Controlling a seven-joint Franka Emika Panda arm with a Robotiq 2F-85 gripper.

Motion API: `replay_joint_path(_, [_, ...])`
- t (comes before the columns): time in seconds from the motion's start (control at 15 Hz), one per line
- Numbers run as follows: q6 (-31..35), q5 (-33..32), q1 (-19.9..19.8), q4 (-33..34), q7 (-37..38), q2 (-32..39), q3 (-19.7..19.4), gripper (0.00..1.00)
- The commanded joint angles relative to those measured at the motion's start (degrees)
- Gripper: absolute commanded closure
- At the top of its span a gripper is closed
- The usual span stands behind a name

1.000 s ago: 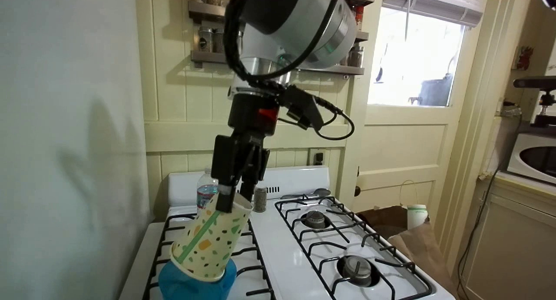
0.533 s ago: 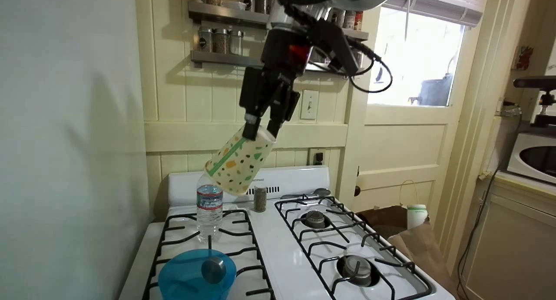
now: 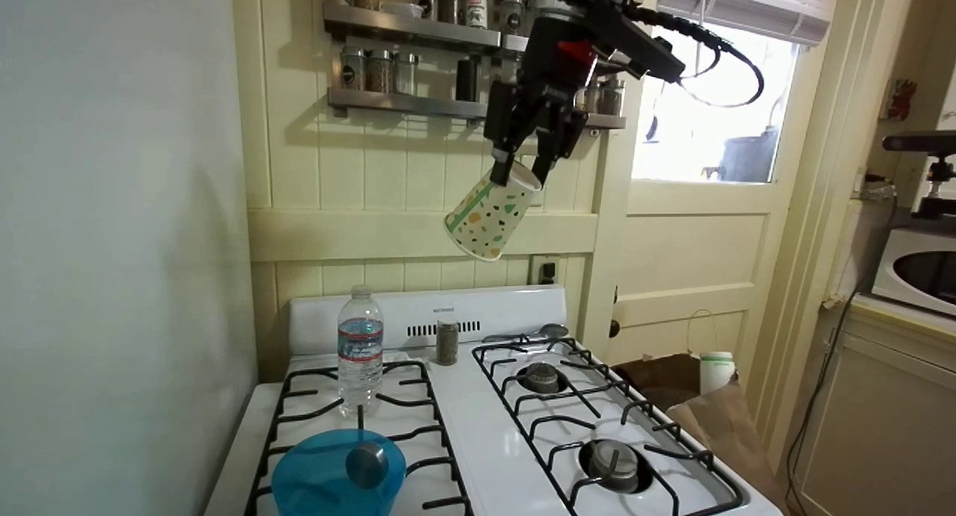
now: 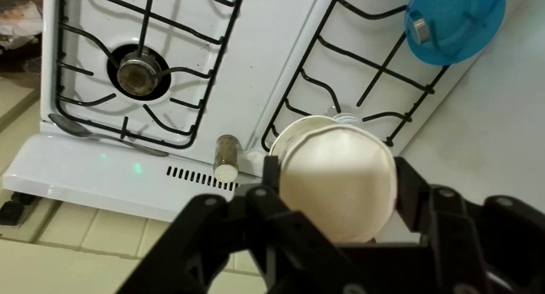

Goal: Place the cup over the bottle of water

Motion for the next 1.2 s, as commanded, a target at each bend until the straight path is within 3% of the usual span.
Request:
replay_joint_path(0.0, [-0.1,-0.4,0.5,0.1,0.6,0.2,-0.4,0.36])
replay_joint_path(0.07, [-1.6,-0.8,0.9,-0.3,-0.1,1.0,-0.1,0.61])
replay_joint_path(0.27, [-3.4,2.2,3.4,5.3,-2.6,8.2,0.4,0.61])
replay_joint_path(0.4, [-3.8,0.4,4.3,9.1,-3.2,13.2,1.9,0.61])
replay_joint_path(0.8, [5.6,-11.2,5.3,17.1,-0.2,22.5,5.8,0.61])
replay_joint_path(1.13, [2.3,-16.7,6.1,22.6,0.0,28.2,5.6,0.61])
